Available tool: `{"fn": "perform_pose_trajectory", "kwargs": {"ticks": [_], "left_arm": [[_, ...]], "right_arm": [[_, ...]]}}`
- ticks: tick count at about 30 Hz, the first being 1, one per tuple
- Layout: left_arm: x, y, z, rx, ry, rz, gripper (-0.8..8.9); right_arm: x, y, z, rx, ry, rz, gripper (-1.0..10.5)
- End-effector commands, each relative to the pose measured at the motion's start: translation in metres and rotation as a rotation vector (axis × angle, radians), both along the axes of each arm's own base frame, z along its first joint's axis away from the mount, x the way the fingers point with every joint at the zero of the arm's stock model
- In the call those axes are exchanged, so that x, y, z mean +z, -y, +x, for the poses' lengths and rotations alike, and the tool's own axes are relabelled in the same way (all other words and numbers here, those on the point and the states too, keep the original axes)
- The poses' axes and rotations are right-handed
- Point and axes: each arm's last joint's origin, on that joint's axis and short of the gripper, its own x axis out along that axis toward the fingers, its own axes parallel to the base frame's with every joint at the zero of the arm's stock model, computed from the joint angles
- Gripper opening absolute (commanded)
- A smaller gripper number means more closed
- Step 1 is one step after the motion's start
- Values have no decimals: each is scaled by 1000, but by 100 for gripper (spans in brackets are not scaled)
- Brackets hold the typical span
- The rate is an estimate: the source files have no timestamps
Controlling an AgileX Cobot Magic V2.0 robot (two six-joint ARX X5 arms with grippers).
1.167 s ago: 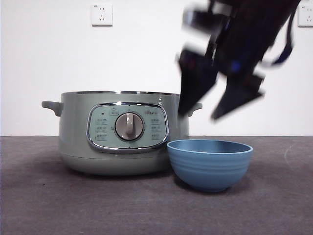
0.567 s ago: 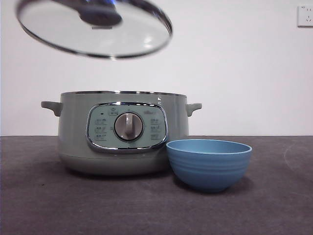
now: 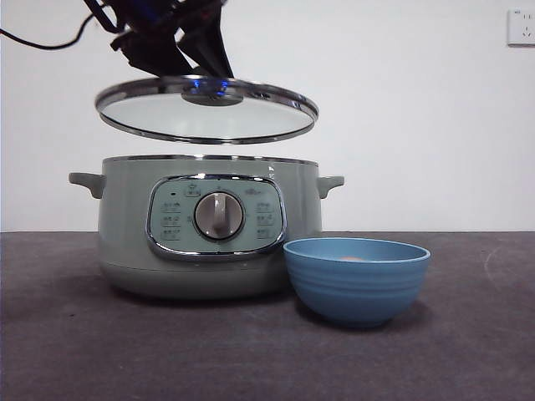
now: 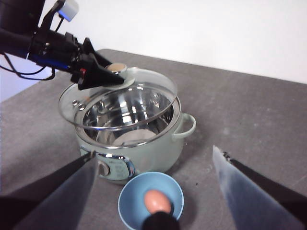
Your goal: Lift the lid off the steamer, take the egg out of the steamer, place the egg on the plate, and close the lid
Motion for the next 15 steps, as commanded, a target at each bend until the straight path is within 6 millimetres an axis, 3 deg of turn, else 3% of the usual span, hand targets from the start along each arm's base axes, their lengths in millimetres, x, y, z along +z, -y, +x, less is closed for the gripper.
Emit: {"fn": "perform_pose_trajectory", "kwargs": {"ticks": [1, 15], "left_arm": [[9, 3, 4, 3, 58, -37, -8], [-18, 10, 19, 25, -15, 14, -8]], "right_arm": [[-1, 0, 0, -3, -4, 14, 414], [-1, 0, 0, -3, -4, 14, 413]]}}
